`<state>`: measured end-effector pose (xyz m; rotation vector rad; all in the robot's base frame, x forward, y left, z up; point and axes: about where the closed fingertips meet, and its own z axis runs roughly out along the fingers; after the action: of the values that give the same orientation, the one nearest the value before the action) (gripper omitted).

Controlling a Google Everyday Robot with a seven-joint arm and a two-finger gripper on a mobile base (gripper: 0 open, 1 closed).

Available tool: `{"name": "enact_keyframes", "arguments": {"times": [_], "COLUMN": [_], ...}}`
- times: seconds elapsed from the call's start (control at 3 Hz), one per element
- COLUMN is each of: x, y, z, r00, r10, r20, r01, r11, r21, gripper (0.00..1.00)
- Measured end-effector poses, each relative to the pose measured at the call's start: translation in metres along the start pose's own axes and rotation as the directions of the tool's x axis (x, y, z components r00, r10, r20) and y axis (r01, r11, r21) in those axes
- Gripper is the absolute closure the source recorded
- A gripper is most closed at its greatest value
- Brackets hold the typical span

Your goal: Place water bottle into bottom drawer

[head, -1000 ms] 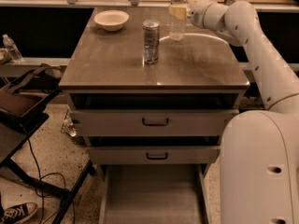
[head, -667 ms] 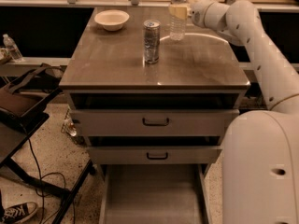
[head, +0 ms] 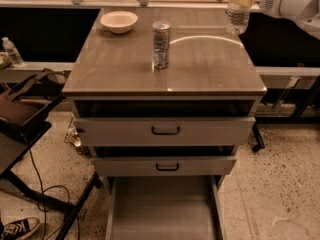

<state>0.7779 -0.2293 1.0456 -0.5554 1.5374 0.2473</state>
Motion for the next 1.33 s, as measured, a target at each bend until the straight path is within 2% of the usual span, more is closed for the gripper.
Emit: {"name": "enact_keyframes", "arguments": {"times": [0.33, 0.67, 1.0, 1.33], "x": [0.002, 0.04, 0.091, 0.134], "y": [0.016, 0.029, 0.036, 0.035], "z": [-0.069, -0.127, -0.183, -0.236], "r00": [0.999, 0.996, 0.993, 0.987], "r10": [-0.019, -0.012, 0.012, 0.062], "r20": [-0.044, -0.089, -0.117, -0.146], "r01": [0.019, 0.011, -0.02, -0.074], "r11": [0.9997, 0.9998, 0.9976, 0.9945], "r21": [0.017, -0.015, -0.066, -0.075], "gripper": [1.0, 1.0, 1.0, 1.0]}}
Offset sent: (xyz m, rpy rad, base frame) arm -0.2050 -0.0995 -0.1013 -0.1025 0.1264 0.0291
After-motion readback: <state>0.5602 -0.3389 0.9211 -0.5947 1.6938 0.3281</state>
